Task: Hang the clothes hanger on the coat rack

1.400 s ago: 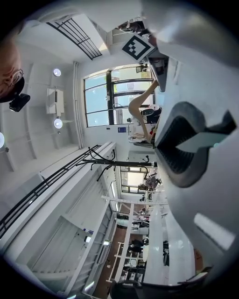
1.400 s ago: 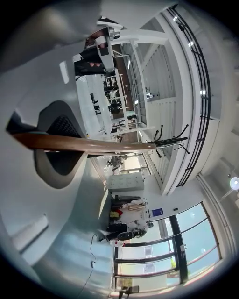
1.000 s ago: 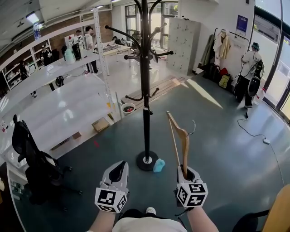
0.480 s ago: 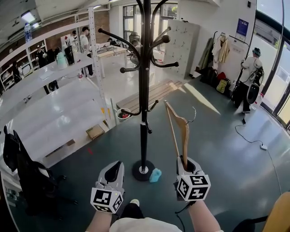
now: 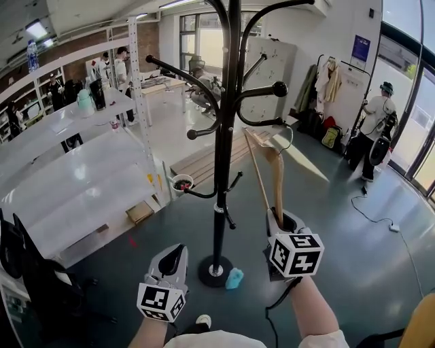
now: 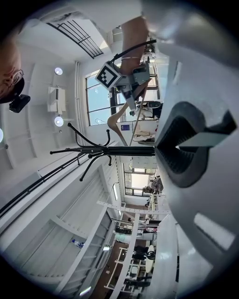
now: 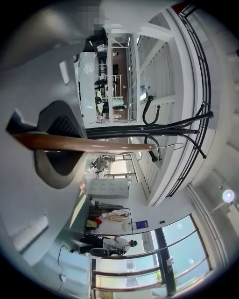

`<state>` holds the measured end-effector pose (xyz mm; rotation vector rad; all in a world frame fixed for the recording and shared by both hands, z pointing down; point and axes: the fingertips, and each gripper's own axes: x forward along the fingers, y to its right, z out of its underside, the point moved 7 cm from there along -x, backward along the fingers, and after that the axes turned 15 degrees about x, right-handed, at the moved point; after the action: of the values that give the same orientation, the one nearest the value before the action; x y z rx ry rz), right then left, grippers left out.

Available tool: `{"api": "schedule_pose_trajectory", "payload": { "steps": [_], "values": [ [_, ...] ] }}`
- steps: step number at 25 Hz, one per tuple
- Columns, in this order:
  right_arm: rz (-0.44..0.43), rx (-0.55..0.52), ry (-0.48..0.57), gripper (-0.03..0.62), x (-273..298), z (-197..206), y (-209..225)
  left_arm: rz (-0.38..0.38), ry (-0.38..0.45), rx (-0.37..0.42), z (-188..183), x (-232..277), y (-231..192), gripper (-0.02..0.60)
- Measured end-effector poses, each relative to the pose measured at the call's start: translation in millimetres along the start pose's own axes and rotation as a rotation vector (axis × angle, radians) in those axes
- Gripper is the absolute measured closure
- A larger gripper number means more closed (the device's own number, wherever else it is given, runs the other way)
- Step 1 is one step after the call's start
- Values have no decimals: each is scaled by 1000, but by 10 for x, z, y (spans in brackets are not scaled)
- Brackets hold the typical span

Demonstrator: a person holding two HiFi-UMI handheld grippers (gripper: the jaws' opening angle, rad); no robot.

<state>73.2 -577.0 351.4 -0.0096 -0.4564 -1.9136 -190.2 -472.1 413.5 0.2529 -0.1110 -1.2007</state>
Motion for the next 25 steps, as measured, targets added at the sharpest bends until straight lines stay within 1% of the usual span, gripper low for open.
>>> {"api": "schedule_pose_trajectory", "payload": {
  "steps": [4, 8, 12, 19, 25],
  "values": [
    [2, -19, 0, 545, 284, -165, -80, 13, -5, 4, 61, 101, -132, 581],
    [-7, -27, -21, 545, 552, -221, -163, 0, -12, -3, 130, 163, -293, 581],
    [-20, 9, -77, 545, 780, -162, -201, -3, -18, -6, 177, 202, -407, 581],
    [15, 38, -151, 545, 1019, 18, -127, 2, -41, -21, 306, 214, -488, 581],
    [46, 10, -150, 542, 1023, 129, -86, 8, -59, -27, 373, 170, -471, 581]
  ]
}}
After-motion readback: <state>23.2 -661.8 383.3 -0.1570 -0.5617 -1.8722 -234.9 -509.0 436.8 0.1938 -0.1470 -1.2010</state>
